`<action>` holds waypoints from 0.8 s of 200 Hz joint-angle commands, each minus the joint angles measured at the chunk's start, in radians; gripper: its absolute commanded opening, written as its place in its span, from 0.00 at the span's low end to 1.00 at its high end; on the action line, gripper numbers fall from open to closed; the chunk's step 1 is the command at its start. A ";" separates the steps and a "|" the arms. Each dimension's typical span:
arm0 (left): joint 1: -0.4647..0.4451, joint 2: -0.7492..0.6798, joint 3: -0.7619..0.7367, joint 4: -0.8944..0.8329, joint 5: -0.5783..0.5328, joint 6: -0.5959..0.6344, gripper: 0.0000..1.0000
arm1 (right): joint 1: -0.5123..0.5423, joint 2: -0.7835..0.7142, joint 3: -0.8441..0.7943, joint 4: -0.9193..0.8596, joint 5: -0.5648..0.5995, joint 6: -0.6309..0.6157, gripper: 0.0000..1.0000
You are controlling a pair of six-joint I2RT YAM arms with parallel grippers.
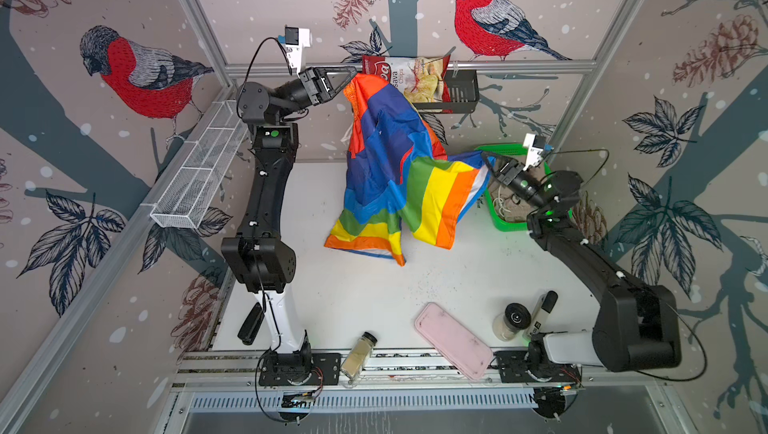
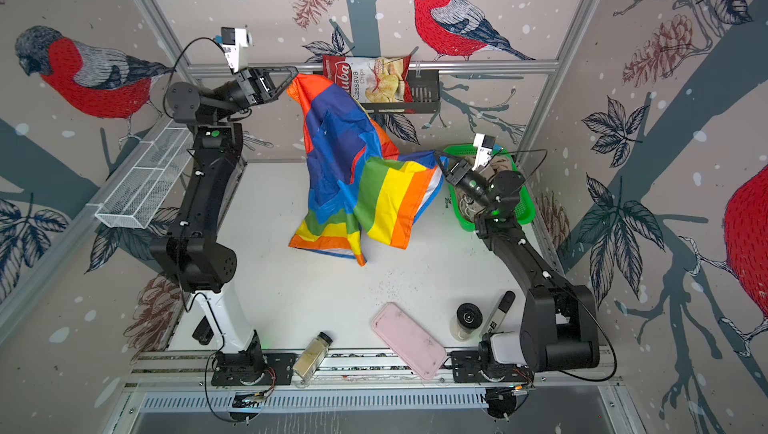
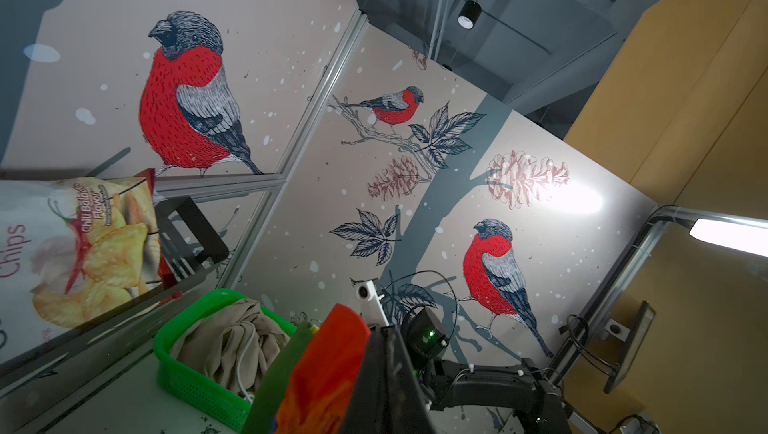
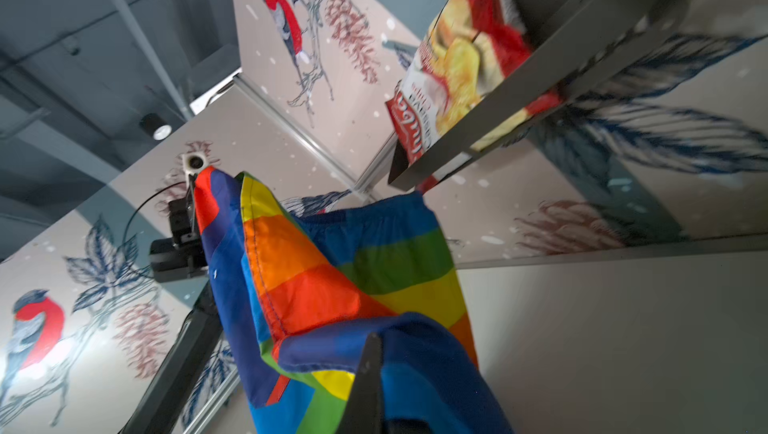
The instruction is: Fold and stack the shorts
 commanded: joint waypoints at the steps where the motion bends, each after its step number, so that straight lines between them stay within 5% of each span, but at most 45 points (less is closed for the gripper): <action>1: 0.006 0.065 0.157 -0.348 -0.082 0.298 0.00 | -0.050 0.072 0.144 -0.153 0.012 -0.083 0.00; 19: 0.014 0.150 0.333 -0.376 -0.096 0.287 0.00 | -0.104 0.156 0.290 -0.071 -0.071 0.033 0.00; 47: 0.038 0.069 0.179 -0.117 -0.070 0.146 0.00 | -0.172 0.139 0.354 0.126 -0.094 0.204 0.00; 74: 0.037 -0.077 -0.040 -0.056 -0.036 0.189 0.00 | -0.201 0.006 0.294 0.037 -0.088 0.103 0.00; 104: 0.035 -0.316 -0.513 0.071 -0.078 0.248 0.00 | -0.119 -0.134 0.142 -0.237 -0.079 -0.112 0.00; 131: -0.024 -0.436 -0.776 -0.107 -0.140 0.435 0.00 | -0.018 -0.203 0.007 -0.400 -0.015 -0.261 0.00; 160: -0.192 -0.427 -0.862 -0.501 -0.303 0.743 0.34 | -0.024 -0.240 -0.072 -0.407 -0.052 -0.250 0.00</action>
